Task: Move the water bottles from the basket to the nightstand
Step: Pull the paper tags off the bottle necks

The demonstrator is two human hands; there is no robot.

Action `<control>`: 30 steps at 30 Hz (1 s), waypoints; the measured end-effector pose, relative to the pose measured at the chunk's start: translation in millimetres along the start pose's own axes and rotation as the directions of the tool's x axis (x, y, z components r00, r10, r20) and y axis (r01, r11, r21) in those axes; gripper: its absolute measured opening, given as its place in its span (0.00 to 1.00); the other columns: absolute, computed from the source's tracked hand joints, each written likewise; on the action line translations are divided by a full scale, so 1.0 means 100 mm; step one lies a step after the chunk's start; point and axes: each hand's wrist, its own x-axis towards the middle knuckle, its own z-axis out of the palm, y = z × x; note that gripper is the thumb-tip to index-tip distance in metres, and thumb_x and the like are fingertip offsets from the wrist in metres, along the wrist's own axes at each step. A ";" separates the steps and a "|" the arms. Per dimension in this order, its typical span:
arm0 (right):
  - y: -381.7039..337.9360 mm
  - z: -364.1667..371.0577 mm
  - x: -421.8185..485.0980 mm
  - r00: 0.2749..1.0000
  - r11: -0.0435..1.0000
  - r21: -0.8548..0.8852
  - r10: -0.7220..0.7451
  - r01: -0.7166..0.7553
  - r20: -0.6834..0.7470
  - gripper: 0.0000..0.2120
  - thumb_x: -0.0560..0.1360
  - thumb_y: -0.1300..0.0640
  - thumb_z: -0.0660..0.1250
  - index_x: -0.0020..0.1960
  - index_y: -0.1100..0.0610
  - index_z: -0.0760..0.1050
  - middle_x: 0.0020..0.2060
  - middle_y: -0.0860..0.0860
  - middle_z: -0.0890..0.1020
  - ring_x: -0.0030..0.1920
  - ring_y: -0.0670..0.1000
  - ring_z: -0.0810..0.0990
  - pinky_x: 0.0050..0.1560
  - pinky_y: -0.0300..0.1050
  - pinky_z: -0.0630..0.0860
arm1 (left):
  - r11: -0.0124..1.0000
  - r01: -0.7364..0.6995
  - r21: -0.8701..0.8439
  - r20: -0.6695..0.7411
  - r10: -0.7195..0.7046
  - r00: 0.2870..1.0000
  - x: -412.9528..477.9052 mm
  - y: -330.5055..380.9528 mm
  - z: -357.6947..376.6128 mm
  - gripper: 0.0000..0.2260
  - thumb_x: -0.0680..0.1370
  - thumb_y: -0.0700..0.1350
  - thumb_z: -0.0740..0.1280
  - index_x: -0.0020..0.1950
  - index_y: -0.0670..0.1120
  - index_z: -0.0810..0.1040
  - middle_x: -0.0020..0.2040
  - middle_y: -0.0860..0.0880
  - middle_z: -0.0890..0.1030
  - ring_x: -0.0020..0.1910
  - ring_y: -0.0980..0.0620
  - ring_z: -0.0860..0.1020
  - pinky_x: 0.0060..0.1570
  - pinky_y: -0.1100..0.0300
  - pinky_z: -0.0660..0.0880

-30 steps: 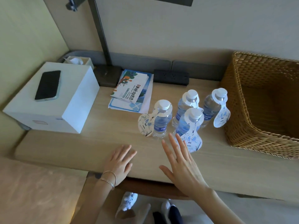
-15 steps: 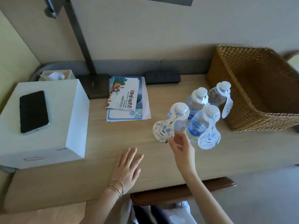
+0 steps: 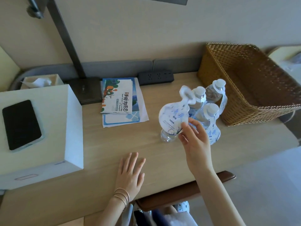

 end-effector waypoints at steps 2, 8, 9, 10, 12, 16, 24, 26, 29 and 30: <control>-0.01 0.01 0.02 0.999 0.999 0.009 -0.032 0.031 0.036 0.05 0.74 0.61 0.66 0.50 0.56 0.75 0.37 0.47 0.80 0.35 0.44 0.76 0.40 0.35 0.74 | 1.000 -0.006 0.002 -0.008 0.006 1.000 0.00 0.00 0.00 0.23 0.74 0.52 0.58 0.68 0.51 0.70 0.71 0.43 0.68 0.71 0.41 0.62 0.68 0.41 0.56; 0.66 -0.40 0.09 0.990 0.677 -0.730 0.025 0.086 0.141 0.07 0.72 0.60 0.71 0.46 0.49 0.78 0.26 0.41 0.78 0.29 0.39 0.73 0.34 0.30 0.68 | 1.000 -0.011 -0.010 0.003 0.011 1.000 -0.01 0.00 -0.02 0.23 0.73 0.51 0.58 0.68 0.50 0.70 0.72 0.43 0.67 0.72 0.41 0.61 0.68 0.40 0.56; 0.83 -0.53 0.07 0.989 0.576 -0.816 0.085 0.051 0.121 0.07 0.72 0.58 0.72 0.46 0.48 0.78 0.26 0.40 0.78 0.29 0.39 0.74 0.34 0.29 0.67 | 1.000 -0.012 -0.009 0.009 0.013 1.000 -0.01 0.01 -0.02 0.23 0.73 0.52 0.58 0.69 0.50 0.70 0.72 0.43 0.67 0.72 0.41 0.61 0.68 0.40 0.56; 0.99 -0.65 0.03 0.985 0.489 -0.872 0.152 -0.001 0.083 0.06 0.72 0.57 0.72 0.46 0.47 0.78 0.27 0.41 0.78 0.30 0.39 0.75 0.34 0.31 0.68 | 1.000 -0.016 -0.002 0.011 0.016 1.000 -0.01 0.01 -0.02 0.23 0.74 0.52 0.58 0.69 0.50 0.70 0.72 0.43 0.67 0.72 0.41 0.61 0.68 0.40 0.56; 1.26 -0.83 -0.09 0.967 0.334 -0.937 0.256 -0.107 -0.019 0.06 0.71 0.52 0.71 0.45 0.45 0.75 0.32 0.43 0.78 0.35 0.41 0.77 0.37 0.37 0.72 | 1.000 -0.023 0.004 0.006 0.023 1.000 0.00 0.01 -0.03 0.23 0.74 0.51 0.58 0.69 0.50 0.69 0.72 0.43 0.67 0.72 0.41 0.61 0.68 0.41 0.56; 1.46 -0.87 -0.25 0.978 0.223 -0.963 0.176 -0.153 -0.115 0.10 0.69 0.48 0.71 0.41 0.47 0.70 0.37 0.44 0.78 0.39 0.46 0.76 0.35 0.43 0.71 | 0.980 -0.185 -0.074 -0.054 0.182 0.982 -0.03 0.02 -0.05 0.23 0.75 0.49 0.59 0.71 0.50 0.65 0.73 0.46 0.65 0.72 0.43 0.63 0.69 0.43 0.57; 1.24 -1.08 -0.18 0.996 0.515 -0.856 -0.047 -0.041 -0.077 0.08 0.72 0.57 0.71 0.47 0.48 0.73 0.40 0.46 0.76 0.40 0.42 0.75 0.38 0.32 0.70 | 0.863 -0.504 -0.031 0.019 0.504 0.863 0.08 0.16 0.11 0.18 0.75 0.50 0.60 0.64 0.54 0.74 0.71 0.52 0.69 0.72 0.47 0.63 0.69 0.44 0.56; 1.03 -1.18 -0.12 0.970 0.679 -0.729 -0.108 -0.089 -0.219 0.05 0.75 0.58 0.67 0.47 0.48 0.75 0.43 0.47 0.80 0.43 0.45 0.79 0.41 0.30 0.72 | 0.856 -0.513 -0.061 0.054 0.516 0.855 0.19 0.24 0.12 0.18 0.75 0.50 0.60 0.64 0.54 0.73 0.72 0.52 0.68 0.73 0.48 0.61 0.69 0.44 0.56; 0.77 -1.33 0.05 0.896 0.828 -0.549 -0.152 -0.115 -0.417 0.04 0.77 0.56 0.65 0.51 0.51 0.77 0.43 0.46 0.82 0.46 0.48 0.81 0.48 0.41 0.76 | 0.859 -0.502 -0.100 0.071 0.509 0.858 0.29 0.37 0.14 0.18 0.75 0.50 0.60 0.65 0.54 0.73 0.72 0.52 0.68 0.73 0.48 0.61 0.68 0.43 0.57; 0.70 -1.36 0.10 0.880 0.850 -0.515 -0.157 -0.111 -0.448 0.06 0.77 0.56 0.65 0.53 0.51 0.77 0.44 0.46 0.82 0.46 0.47 0.81 0.49 0.44 0.76 | 0.865 -0.490 -0.110 0.069 0.498 0.864 0.30 0.40 0.14 0.19 0.75 0.50 0.60 0.65 0.55 0.73 0.72 0.52 0.68 0.73 0.48 0.62 0.68 0.43 0.57</control>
